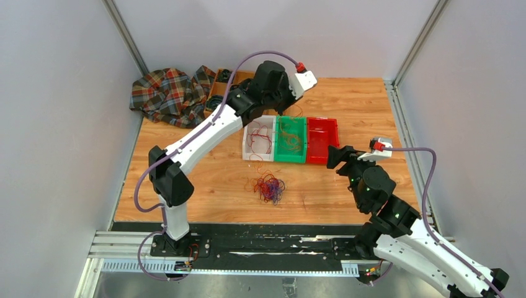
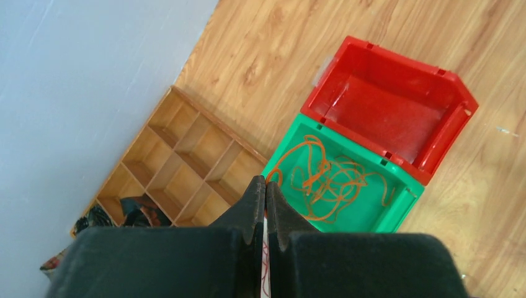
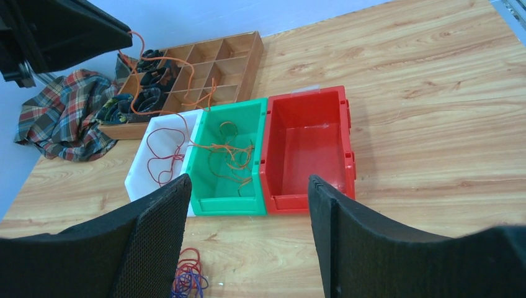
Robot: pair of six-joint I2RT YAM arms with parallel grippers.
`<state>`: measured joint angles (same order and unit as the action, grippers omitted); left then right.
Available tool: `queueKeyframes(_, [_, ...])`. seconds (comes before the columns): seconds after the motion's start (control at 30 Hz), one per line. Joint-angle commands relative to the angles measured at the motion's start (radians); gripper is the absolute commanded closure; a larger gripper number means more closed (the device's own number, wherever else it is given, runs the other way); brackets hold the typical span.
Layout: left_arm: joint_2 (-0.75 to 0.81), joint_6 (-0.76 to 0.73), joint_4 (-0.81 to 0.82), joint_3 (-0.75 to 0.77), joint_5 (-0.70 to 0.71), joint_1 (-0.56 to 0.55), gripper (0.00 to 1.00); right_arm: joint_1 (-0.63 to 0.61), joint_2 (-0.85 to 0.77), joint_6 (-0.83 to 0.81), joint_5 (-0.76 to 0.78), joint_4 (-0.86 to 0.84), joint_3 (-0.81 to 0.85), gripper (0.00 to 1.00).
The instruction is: Untangle the cables
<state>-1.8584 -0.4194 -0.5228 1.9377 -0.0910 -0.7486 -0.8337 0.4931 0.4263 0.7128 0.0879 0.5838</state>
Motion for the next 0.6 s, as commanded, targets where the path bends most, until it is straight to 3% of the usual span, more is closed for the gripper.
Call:
queueKeyframes(0.0, [-0.016,-0.04,0.067,-0.053,0.064,-0.006,1.0,0.016,0.008,0.0,0.04,-0.005,-0.01,0.31])
queueKeyframes(0.57, [-0.187,-0.044,0.181,-0.144,0.074,-0.006,1.0,0.041,0.044,-0.017,0.028,-0.013,-0.02,0.31])
